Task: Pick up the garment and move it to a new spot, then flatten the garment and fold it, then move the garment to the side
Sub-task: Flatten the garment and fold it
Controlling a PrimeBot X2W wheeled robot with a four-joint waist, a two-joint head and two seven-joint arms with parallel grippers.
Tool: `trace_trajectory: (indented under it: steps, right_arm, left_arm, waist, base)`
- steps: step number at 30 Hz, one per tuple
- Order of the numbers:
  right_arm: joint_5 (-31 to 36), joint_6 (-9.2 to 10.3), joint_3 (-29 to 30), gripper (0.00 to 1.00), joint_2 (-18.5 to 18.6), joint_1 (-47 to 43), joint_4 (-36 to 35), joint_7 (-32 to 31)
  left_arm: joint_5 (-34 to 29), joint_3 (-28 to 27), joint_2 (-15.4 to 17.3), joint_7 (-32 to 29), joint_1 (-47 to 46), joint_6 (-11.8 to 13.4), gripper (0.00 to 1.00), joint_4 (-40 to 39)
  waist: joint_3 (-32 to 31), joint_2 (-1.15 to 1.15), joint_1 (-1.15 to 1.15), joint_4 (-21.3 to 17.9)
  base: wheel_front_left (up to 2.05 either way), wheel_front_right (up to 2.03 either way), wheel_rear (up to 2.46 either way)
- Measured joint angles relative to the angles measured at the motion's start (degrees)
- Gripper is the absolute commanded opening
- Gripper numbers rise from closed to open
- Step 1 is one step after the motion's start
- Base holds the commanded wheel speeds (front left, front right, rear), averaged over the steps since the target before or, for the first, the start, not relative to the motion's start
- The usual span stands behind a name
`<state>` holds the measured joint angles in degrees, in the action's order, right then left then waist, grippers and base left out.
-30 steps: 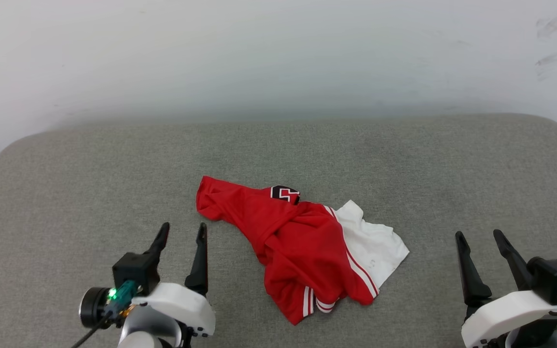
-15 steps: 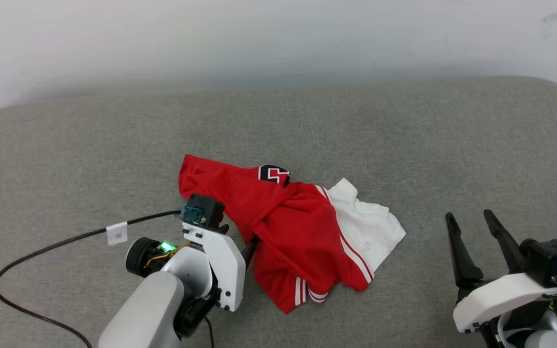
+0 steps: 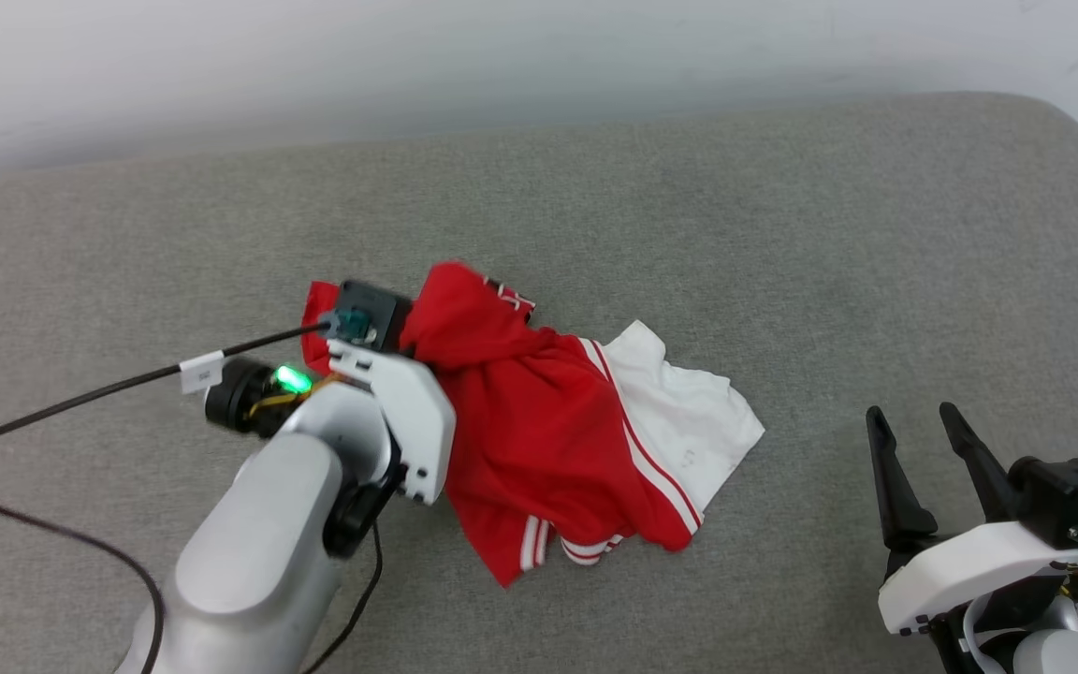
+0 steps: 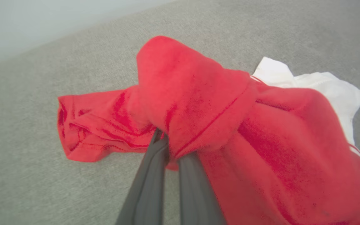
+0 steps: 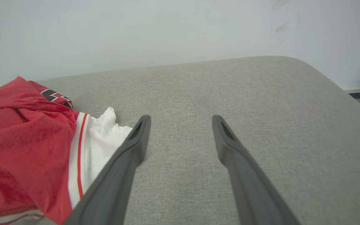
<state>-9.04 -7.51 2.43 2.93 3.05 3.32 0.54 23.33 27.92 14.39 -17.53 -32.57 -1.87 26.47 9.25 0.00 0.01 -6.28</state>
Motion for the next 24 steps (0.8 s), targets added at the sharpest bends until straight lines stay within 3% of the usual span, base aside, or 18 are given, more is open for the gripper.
trace_trajectory:
  steps: [5,13,17,23,24]
  right_arm:
    - [0.01,0.00,0.02,1.00,-0.01,0.22,0.09,-0.15]
    - [0.03,0.00,0.23,1.00,-0.02,0.25,-0.43,-0.73]
    - [0.03,0.00,0.05,1.00,-0.02,0.26,-0.73,-0.83]
    - [0.01,0.00,0.69,1.00,-0.02,0.12,-0.98,-0.79]
    - [0.02,0.00,0.76,1.00,-0.01,0.12,-0.99,-0.75]
  left_arm:
    - [-3.96,2.86,-1.94,5.01,-2.98,0.96,0.00,-6.43]
    - [-4.80,15.75,-7.56,3.25,2.11,-3.75,0.00,-12.65]
    - [-2.31,20.60,-7.75,0.64,7.62,-4.67,0.00,-11.73]
    - [1.60,22.57,-6.26,-1.41,14.80,-4.76,0.00,-10.10]
    - [1.56,22.76,-5.99,-1.10,15.34,-4.75,0.39,-10.06]
  waist:
    - [-1.00,0.00,0.00,1.43]
    - [-1.55,0.00,0.00,3.14]
    - [-1.52,0.00,-0.01,3.20]
    - [-1.42,0.00,-0.01,3.61]
    - [-1.39,0.00,-0.01,3.81]
  base:
    - [0.00,0.00,0.00]
    - [0.00,0.00,0.00]
    - [0.00,0.00,0.00]
    - [0.00,0.00,0.00]
    - [0.00,0.00,0.00]
